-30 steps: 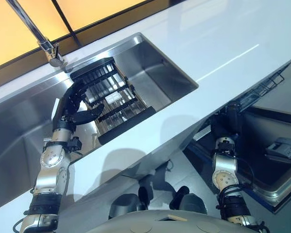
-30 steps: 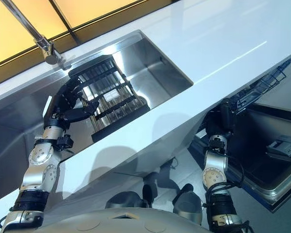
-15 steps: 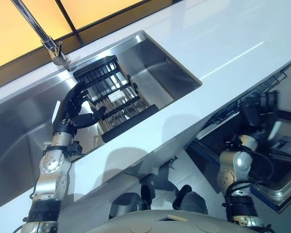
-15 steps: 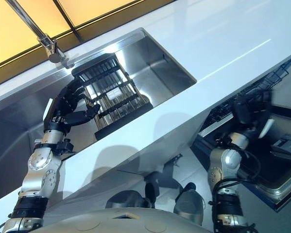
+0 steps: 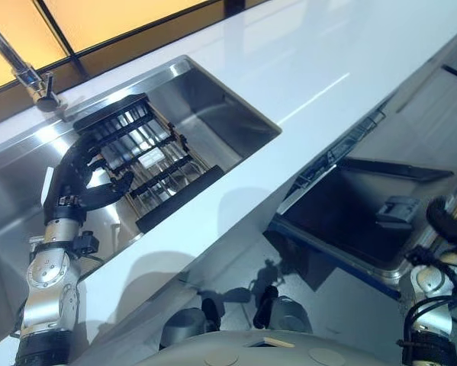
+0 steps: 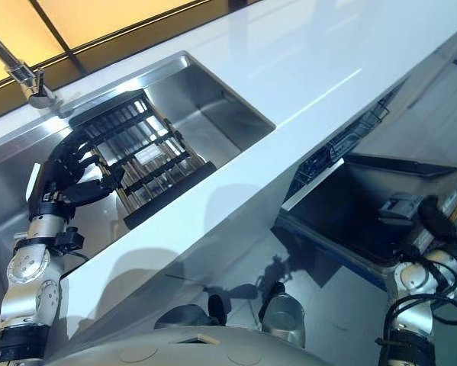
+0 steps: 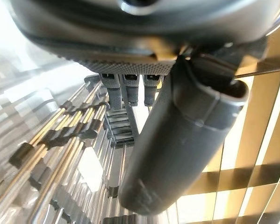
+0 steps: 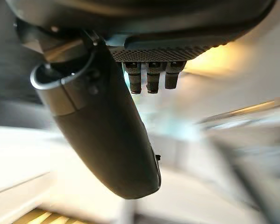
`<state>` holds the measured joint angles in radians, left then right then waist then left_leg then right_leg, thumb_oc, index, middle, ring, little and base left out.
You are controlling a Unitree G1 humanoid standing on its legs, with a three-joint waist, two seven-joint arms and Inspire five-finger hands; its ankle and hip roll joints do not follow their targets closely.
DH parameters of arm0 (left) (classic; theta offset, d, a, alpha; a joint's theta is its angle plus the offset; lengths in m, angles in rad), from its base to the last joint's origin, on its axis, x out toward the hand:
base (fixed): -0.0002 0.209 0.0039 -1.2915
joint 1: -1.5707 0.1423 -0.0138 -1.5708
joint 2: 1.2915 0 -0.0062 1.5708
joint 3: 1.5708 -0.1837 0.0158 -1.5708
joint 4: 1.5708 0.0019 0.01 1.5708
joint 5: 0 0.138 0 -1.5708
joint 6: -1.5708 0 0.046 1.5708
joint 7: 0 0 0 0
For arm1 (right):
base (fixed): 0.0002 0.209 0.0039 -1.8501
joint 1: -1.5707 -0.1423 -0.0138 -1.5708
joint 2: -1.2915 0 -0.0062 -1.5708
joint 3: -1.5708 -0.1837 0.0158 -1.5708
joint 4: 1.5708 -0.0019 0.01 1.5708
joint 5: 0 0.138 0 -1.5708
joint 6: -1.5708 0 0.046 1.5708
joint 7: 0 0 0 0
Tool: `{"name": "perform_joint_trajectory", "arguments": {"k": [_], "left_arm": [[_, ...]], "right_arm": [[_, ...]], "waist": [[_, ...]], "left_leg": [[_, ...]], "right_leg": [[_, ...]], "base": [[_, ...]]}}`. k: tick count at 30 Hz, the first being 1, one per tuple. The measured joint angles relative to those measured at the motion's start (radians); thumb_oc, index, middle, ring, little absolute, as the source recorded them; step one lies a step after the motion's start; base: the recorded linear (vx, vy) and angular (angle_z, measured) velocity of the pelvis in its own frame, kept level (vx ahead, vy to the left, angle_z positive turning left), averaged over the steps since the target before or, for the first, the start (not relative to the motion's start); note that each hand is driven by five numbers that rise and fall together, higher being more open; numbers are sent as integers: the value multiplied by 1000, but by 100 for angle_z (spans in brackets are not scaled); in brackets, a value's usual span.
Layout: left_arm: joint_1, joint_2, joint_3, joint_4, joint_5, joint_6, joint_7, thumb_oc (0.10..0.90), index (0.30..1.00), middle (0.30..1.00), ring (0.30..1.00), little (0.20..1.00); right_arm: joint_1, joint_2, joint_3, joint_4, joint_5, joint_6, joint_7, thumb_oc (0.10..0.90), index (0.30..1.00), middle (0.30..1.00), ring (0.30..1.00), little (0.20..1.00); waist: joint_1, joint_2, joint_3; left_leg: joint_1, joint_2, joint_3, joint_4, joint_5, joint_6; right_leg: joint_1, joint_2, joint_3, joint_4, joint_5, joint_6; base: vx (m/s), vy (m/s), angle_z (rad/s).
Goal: Pick up plates and place into dishwasher.
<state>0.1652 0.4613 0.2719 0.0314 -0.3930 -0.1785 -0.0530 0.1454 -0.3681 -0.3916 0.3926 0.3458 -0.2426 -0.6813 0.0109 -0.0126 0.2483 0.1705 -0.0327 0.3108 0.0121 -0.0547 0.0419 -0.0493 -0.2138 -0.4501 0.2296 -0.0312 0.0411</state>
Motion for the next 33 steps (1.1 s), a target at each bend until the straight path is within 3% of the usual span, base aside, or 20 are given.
{"name": "perform_joint_trajectory", "arguments": {"k": [4, 9, 14, 16, 20, 25, 29, 33], "left_arm": [[-12, 43, -2, 38, 0, 4, 11, 800, 900, 900, 900, 900], [-25, 69, -8, 65, 0, 19, 39, 800, 900, 900, 900, 900], [-50, 71, -60, 75, -1, 22, 96, 800, 900, 900, 900, 900], [-74, 71, -83, 75, -2, 22, 118, 800, 900, 900, 900, 900], [-122, 71, -119, 74, -20, 27, 147, 800, 900, 900, 900, 900], [-162, 74, -129, 72, -21, 17, 169, 800, 900, 900, 900, 900], [-210, 111, -130, 67, -23, -24, 200, 800, 900, 900, 900, 900], [-241, 192, -123, 62, -41, -20, 198, 800, 900, 900, 900, 900]], "right_arm": [[-10, 0, -1, 174, 107, 30, 11, 800, 900, 900, 900, 900], [-41, -4, -26, 305, 147, 30, -30, 800, 900, 900, 900, 900], [-90, -55, -66, 409, 250, 22, -111, 800, 900, 900, 900, 900], [-125, -84, -105, 455, 361, 3, -94, 800, 900, 900, 900, 900], [-182, -139, -147, 484, 576, -33, 35, 800, 900, 900, 900, 900], [-238, -142, -145, 486, 755, -52, 171, 800, 900, 900, 900, 900], [-276, -151, -142, 486, 993, -109, 379, 800, 900, 900, 900, 900], [-278, -199, -119, 491, 1065, -100, 548, 800, 900, 900, 900, 900]], "waist": [[-19, 5, -3], [-34, 16, -8], [-35, 66, 9], [-35, 90, 26], [-41, 136, 87], [-41, 156, 128], [-34, 178, 174], [-37, 191, 212]], "left_leg": [[-1, 17, 23, 1, -2, -8], [-1, 31, 31, 4, -5, -20], [-48, 30, 31, 38, -13, -18], [-83, 25, 30, 64, -21, -11], [-152, 6, 47, 144, -53, 6], [-275, 5, 52, 328, -138, 16], [-423, 41, 48, 551, -230, 23], [-514, 70, 44, 689, -284, 31]], "right_leg": [[3, 21, 9, -35, 17, -1], [3, 38, 17, -39, 18, -1], [-37, 28, 22, -20, 17, -2], [-74, 11, 24, 9, 13, -9], [-157, -52, 29, 117, -19, -38], [-283, -126, 56, 295, -96, -43], [-402, -159, 79, 443, -154, -61], [-478, -176, 87, 533, -186, -70]], "base": [[10, -149, -17], [13, -142, -7], [-83, -50, 0], [-81, 71, 3], [-67, 96, 3], [-102, 25, 3], [-100, -36, 5], [-36, -43, -4]]}}
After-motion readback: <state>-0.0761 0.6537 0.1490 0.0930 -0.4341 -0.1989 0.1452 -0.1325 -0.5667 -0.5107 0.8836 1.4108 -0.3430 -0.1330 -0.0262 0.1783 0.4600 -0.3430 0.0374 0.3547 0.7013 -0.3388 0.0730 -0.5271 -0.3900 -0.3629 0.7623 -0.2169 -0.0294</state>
